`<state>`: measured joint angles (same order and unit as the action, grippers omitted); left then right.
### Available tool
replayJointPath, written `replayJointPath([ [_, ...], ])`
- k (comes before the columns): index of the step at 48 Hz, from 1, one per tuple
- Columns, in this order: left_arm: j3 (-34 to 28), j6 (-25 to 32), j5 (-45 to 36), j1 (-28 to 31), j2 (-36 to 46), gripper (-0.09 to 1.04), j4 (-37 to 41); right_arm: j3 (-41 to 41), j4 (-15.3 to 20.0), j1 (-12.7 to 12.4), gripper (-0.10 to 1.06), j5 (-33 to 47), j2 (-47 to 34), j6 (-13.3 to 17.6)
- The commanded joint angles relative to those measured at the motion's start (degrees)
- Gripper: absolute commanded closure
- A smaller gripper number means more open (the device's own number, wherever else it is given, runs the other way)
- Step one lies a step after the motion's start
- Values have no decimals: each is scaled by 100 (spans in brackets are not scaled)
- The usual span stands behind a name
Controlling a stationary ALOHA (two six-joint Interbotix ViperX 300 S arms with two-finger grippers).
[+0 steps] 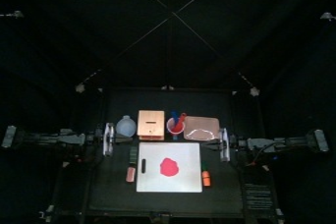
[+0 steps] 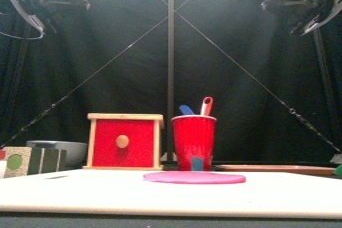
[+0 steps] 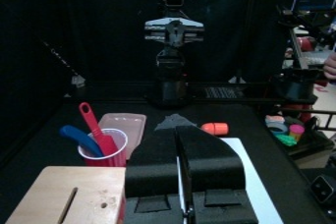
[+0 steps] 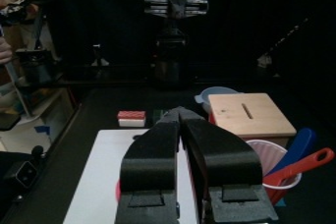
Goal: Get the cutter from the drawer then cut the dough then place the extra dough in the bowl
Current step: Open the drawer
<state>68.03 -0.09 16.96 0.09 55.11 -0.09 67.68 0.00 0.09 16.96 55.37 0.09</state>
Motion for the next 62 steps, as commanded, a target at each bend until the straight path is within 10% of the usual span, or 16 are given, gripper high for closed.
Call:
replayJointPath([
  [1,-141,-88,141,-9,-483,102,-563,-132,-9,-114,97,18,-193,18],
  [17,-123,-422,1652,-422,-1556,95,-2716,-1274,-88,-598,93,44,-1934,-44],
  [34,-167,-642,3067,-1723,-2900,95,-4887,-3700,-993,-1002,93,-1169,-4395,18],
  [53,-1116,-677,3551,-2145,-4772,94,-6873,-5862,-861,-1318,93,-3454,-6196,-123],
  [62,-1107,-835,3551,-2145,-5019,94,-7040,-6750,-422,-1336,93,-4403,-6961,-712],
])
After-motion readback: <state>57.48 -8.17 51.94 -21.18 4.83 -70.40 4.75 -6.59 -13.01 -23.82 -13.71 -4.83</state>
